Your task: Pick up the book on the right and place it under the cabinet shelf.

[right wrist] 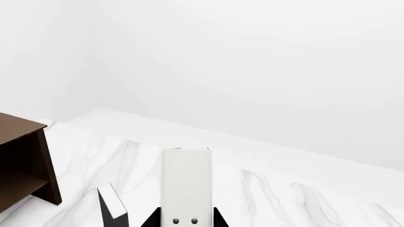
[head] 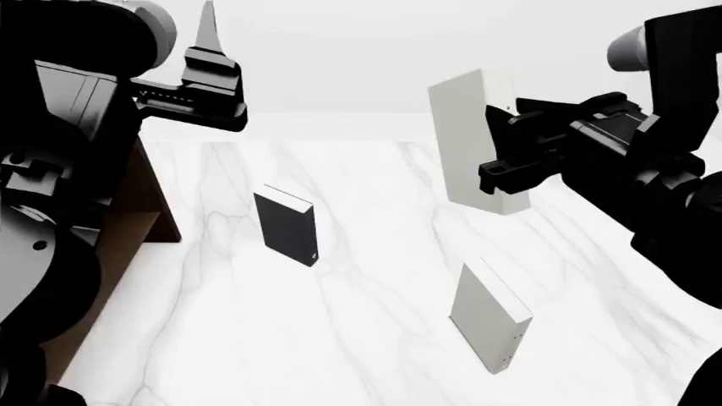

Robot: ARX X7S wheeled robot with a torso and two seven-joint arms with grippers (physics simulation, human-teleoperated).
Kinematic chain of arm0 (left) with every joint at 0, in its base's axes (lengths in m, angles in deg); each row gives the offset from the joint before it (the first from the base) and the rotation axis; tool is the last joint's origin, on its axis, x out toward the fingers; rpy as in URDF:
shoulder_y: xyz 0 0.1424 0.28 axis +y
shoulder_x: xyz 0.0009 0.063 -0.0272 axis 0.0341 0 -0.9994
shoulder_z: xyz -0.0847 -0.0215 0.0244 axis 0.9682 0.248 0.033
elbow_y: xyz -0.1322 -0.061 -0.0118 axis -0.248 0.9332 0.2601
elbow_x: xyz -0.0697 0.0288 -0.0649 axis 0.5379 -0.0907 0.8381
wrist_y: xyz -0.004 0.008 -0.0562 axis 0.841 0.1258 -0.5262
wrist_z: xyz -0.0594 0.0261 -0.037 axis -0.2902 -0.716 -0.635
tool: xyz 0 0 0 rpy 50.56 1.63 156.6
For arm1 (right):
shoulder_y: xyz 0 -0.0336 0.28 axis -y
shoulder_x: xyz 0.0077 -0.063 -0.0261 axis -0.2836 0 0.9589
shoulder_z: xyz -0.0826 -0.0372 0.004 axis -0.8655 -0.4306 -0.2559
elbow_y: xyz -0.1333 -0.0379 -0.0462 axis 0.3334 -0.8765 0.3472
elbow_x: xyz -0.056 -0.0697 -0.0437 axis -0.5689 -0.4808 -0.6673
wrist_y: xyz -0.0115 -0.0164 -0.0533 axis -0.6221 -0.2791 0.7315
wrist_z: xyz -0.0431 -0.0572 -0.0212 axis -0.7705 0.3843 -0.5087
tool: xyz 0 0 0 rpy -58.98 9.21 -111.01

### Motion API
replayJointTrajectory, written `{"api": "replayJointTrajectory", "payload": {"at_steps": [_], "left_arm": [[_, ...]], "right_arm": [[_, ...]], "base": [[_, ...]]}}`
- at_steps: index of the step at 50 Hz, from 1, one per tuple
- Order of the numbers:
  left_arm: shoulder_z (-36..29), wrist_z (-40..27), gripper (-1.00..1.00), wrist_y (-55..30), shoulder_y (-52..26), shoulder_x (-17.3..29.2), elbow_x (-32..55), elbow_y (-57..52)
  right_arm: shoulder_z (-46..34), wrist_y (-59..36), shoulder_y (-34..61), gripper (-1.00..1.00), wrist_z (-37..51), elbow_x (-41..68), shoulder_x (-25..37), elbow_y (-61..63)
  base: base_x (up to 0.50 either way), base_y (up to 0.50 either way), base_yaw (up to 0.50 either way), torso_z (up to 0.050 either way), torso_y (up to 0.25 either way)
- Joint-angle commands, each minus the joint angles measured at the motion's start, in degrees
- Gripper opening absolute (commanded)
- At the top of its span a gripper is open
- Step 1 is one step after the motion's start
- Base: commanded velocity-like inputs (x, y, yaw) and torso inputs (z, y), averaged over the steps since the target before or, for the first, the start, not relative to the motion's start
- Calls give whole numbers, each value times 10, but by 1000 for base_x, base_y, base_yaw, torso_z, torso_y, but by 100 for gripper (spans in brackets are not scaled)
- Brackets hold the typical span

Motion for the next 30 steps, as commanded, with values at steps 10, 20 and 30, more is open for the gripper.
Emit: {"api": "replayJointTrajectory", "payload": {"at_steps": [10, 20, 30], "left_arm": [[13, -16, 100, -60, -85, 12, 21, -14], [24, -17, 100, -58, -66, 15, 31, -23], [35, -16, 100, -51, -33, 17, 43, -35]], "right_arm": [[46, 47, -97, -100, 83, 165, -38, 64], [41, 85, -164, -100, 47, 149, -78, 83], [35, 127, -224, -100, -3, 109, -118, 89]], "base": [[0, 0, 0, 0, 1], [0, 0, 0, 1, 1], [0, 0, 0, 0, 1]]}}
